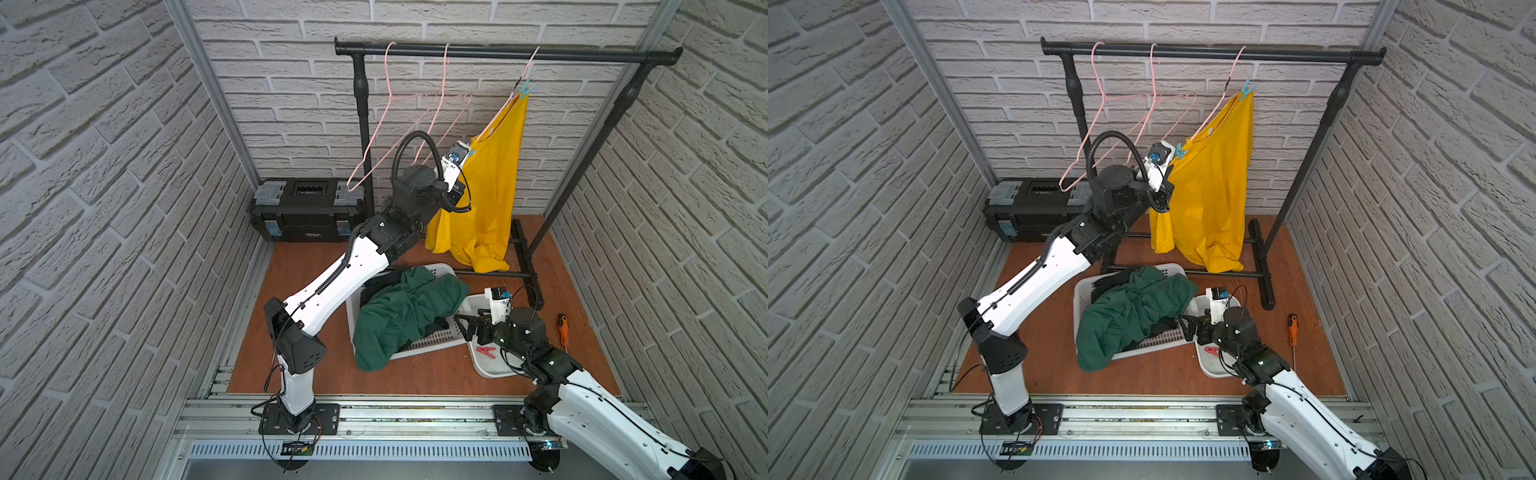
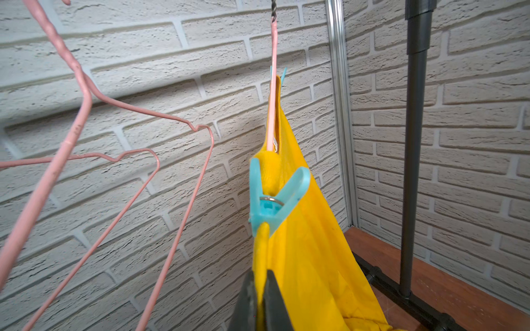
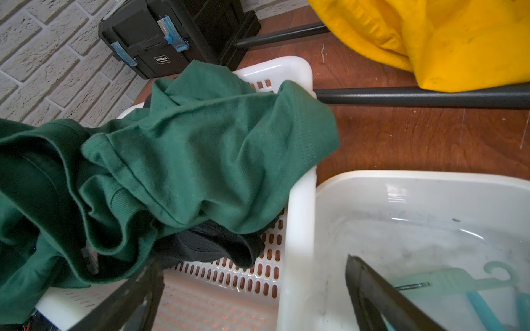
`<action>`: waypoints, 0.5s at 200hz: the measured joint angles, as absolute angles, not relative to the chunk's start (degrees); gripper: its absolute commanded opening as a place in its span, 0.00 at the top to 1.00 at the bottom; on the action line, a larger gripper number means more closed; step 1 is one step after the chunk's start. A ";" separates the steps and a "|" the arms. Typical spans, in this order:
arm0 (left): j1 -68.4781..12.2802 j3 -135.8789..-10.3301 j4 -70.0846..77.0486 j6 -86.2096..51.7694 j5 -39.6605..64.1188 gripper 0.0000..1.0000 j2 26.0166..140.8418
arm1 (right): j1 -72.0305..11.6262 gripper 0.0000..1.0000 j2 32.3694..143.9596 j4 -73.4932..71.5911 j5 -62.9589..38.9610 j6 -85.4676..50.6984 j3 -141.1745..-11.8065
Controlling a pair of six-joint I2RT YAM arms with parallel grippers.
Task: Remove the clothespins securing t-shirts to the hanger
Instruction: Pick up the hanger from the clothes rail.
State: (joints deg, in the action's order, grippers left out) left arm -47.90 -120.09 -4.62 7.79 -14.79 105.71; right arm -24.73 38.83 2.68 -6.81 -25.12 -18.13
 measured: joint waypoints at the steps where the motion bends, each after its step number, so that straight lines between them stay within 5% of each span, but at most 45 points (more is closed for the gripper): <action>1: -47.90 -120.09 -4.54 7.77 -14.81 1.00 105.71 | -24.73 0.00 38.79 2.68 -6.76 -25.12 -18.13; 100: -47.75 -120.11 2.15 5.69 -14.26 1.00 105.71 | -24.73 0.00 37.91 2.35 -6.20 -25.10 -18.09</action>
State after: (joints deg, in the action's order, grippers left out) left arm -47.75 -120.11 2.15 5.69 -14.26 105.71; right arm -24.73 37.91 2.35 -6.20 -25.10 -18.09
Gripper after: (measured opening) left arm 0.071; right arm 0.997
